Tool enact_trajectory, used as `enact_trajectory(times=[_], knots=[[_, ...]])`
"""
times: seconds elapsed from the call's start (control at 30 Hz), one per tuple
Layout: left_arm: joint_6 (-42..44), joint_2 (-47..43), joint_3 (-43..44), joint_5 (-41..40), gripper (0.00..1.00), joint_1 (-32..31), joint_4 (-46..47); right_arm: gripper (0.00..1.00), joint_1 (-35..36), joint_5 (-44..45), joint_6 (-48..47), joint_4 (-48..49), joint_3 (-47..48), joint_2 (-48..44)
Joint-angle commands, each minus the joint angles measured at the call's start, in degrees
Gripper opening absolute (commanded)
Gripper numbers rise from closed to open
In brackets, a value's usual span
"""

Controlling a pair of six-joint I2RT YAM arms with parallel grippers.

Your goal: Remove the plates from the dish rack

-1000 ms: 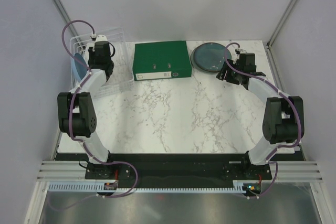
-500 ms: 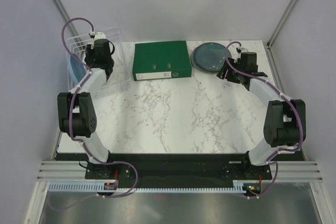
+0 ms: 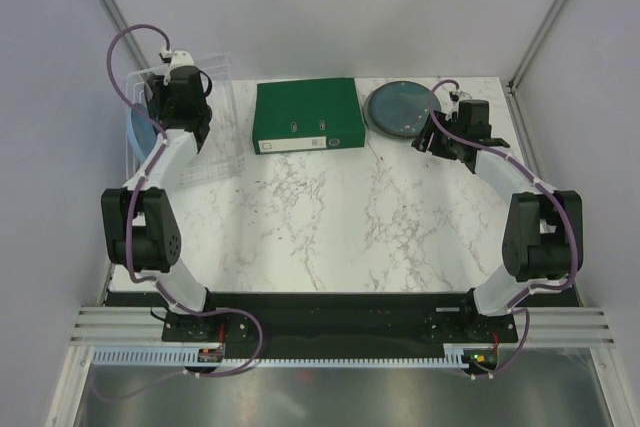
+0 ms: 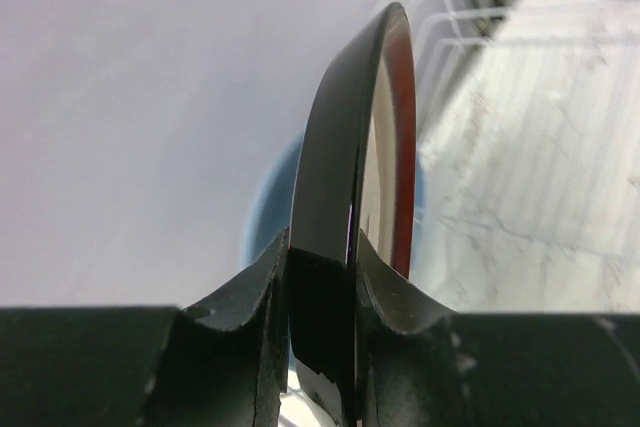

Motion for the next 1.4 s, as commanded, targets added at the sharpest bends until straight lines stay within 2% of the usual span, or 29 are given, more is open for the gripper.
enact_trajectory(times=[0.0, 0.1, 0.17, 0.2, 0.27, 0.37, 0.47, 0.6, 0.67, 0.77, 0.97, 1.07, 1.2, 1.37], knots=[[7.17, -8.24, 5.39, -12.28, 0.02, 2.64, 10.66, 0.66, 0.22, -1.4, 0.29, 0.8, -0.2, -2.81], [7.79, -8.06, 4.95, -13.07, 0.02, 2.64, 10.57, 0.66, 0.22, -1.75, 0.64, 0.89, -0.64, -3.34], [5.34, -9.72, 4.42, -12.11, 0.02, 2.56, 9.17, 0.66, 0.22, -1.67, 0.38, 0.89, -0.82, -4.04], [3.5, -10.6, 5.11, -9.58, 0.02, 2.38, 4.29, 0.66, 0.22, -1.75, 0.46, 0.89, -0.99, -4.22], [-0.81, -13.85, 5.56, -6.41, 0.02, 1.68, 1.62, 0.66, 0.22, -2.1, 0.38, 0.97, -0.82, -4.39], [-3.36, -17.62, 6.61, -1.92, 0.02, -2.89, -4.35, 0.66, 0.39, -3.94, 0.9, 1.59, -0.12, -4.22], [-8.72, -21.05, 7.84, 4.75, 0.02, -5.53, -11.65, 0.66, 1.36, -6.05, 1.17, 2.9, -0.03, -5.18], [-17.94, -25.44, 7.85, 19.83, 0.02, -7.55, -18.86, 0.66, 3.03, -12.29, 4.23, 8.08, -0.47, -6.06], [-22.69, -26.86, 7.23, 24.79, 0.02, -7.9, -20.62, 0.67, 4.52, -17.2, 5.03, 10.53, -0.38, -6.15], [-27.88, -29.06, 4.69, 36.72, 0.02, -7.9, -20.81, 0.68, 6.89, -21.17, 6.79, 12.65, 0.59, -6.24], [-36.76, -30.99, -1.53, 55.01, 0.02, -8.08, -18.01, 0.7, 10.5, -28.72, 18.21, 26.62, -0.99, -5.45], [-41.24, -32.23, -5.41, 59.95, 0.02, -8.26, -13.61, 0.7, 13.22, -30.05, 20.84, 30.67, -0.91, -4.48], [-44.76, -33.1, -8.49, 62.16, 0.02, -8.78, -10.71, 0.72, 16.82, -30.67, 24.11, 36.3, -1.61, -2.99], [-48.02, -34.07, -10.61, 65.14, 0.02, -9.05, -7.11, 0.72, 19.46, -30.4, 23.93, 36.66, -1.26, -0.79]])
